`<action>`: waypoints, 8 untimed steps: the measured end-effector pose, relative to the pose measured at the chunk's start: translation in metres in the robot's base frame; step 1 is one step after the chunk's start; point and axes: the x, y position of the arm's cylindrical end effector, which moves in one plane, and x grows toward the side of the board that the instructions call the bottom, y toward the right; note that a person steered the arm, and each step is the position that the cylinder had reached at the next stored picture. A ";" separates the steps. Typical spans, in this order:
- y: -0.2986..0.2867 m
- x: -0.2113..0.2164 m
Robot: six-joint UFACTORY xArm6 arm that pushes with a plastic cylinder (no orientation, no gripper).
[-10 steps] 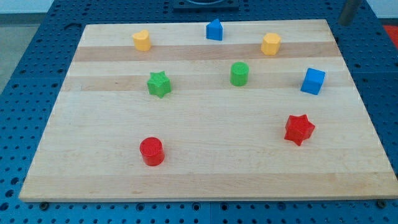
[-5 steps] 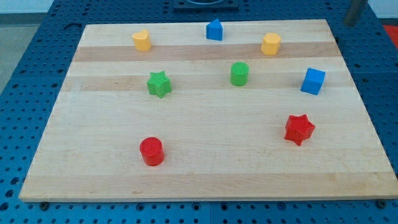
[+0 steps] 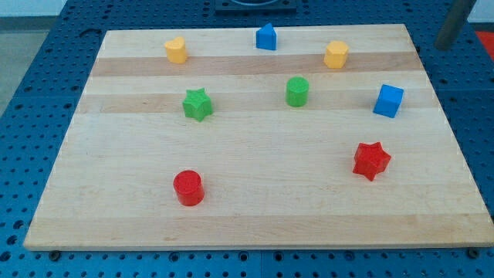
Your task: Point your arm at the blue cube
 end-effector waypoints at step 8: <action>-0.118 0.029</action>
